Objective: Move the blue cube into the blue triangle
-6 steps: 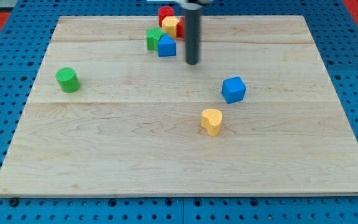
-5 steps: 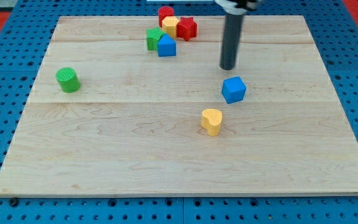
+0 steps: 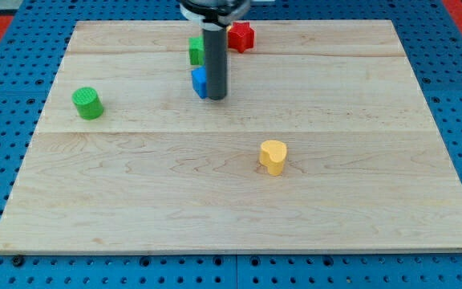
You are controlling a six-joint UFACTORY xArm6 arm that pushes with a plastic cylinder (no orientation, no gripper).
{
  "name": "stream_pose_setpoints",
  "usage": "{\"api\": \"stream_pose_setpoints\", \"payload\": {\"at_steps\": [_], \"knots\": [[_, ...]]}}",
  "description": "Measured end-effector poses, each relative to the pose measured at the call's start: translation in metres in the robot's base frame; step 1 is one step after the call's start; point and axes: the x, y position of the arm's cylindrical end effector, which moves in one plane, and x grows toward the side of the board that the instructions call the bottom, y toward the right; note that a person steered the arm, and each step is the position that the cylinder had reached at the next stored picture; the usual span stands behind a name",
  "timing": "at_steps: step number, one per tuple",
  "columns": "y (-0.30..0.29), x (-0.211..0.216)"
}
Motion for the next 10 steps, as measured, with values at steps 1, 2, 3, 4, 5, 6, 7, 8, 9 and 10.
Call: {"api": "stream_pose_setpoints", "payload": {"at_steps": [1,2,3,4,5,6,7,8,9,10], "knots": [[-0.011,0.000],[-0.022,0.004],[-0.041,-0.001],[-0.040,-0.018],[-0.028,-0.034],[-0.002,0.014],[0.101,0.013],[0.137,0.020],[0.135,0.074],[0.148,0.147]]}}
